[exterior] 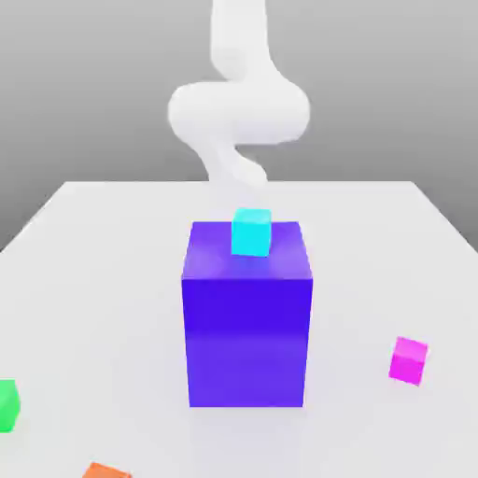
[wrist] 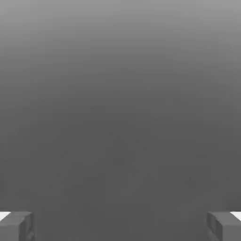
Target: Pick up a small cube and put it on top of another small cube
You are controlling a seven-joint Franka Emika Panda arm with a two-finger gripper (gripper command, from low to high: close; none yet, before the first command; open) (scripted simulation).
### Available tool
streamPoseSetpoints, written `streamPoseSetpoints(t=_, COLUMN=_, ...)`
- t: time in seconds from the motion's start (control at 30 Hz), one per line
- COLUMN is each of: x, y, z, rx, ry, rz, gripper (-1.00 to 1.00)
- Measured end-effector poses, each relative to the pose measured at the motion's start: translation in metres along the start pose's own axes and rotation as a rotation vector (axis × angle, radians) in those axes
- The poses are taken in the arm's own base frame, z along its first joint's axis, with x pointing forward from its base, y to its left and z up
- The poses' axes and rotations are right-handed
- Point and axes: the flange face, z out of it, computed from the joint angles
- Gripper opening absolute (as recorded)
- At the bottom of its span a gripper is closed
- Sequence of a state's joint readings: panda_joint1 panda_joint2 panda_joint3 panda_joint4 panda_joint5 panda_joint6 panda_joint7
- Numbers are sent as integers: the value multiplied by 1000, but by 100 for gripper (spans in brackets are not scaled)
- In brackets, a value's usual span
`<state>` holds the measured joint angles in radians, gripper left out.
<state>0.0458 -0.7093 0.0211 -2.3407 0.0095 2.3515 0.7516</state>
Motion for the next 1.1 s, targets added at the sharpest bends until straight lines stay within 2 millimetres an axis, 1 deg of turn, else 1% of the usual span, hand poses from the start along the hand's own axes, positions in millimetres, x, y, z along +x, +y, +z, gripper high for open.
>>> streamPoseSetpoints(t=0.07, x=-24, y=-12, z=48, rx=-22, ry=-71, rz=-84, gripper=0)
streamPoseSetpoints(t=0.17, x=-69, y=-24, z=112, rx=-50, ry=-171, rz=-208, gripper=0)
streamPoseSetpoints(t=0.27, x=-122, y=-28, z=168, rx=-76, ry=-269, rz=-335, gripper=0)
streamPoseSetpoints(t=0.37, x=-182, y=-25, z=215, rx=-99, ry=-366, rz=-464, gripper=0)
streamPoseSetpoints(t=0.47, x=-246, y=-14, z=254, rx=-121, ry=-462, rz=-596, gripper=0)
streamPoseSetpoints(t=0.53, x=-290, y=-1, z=274, rx=-135, ry=-525, rz=-684, gripper=0)
streamPoseSetpoints(t=0.57, x=-313, y=6, z=283, rx=-140, ry=-557, rz=-731, gripper=0)
streamPoseSetpoints(t=0.6, x=-340, y=12, z=288, rx=-141, ry=-592, rz=-790, gripper=0)
streamPoseSetpoints(t=0.7, x=-401, y=44, z=306, rx=-160, ry=-686, rz=-923, gripper=0)
streamPoseSetpoints(t=0.73, x=-415, y=55, z=312, rx=-167, ry=-708, rz=-951, gripper=0)
streamPoseSetpoints(t=0.77, x=-424, y=63, z=319, rx=-171, ry=-719, rz=-963, gripper=0)
streamPoseSetpoints(t=0.93, x=-453, y=89, z=357, rx=-174, ry=-732, rz=-974, gripper=0)
streamPoseSetpoints(t=0.97, x=-456, y=93, z=361, rx=-174, ry=-731, rz=-975, gripper=-100)
streamPoseSetpoints(t=1.1, x=-456, y=93, z=361, rx=-174, ry=-731, rz=-975, gripper=-100)
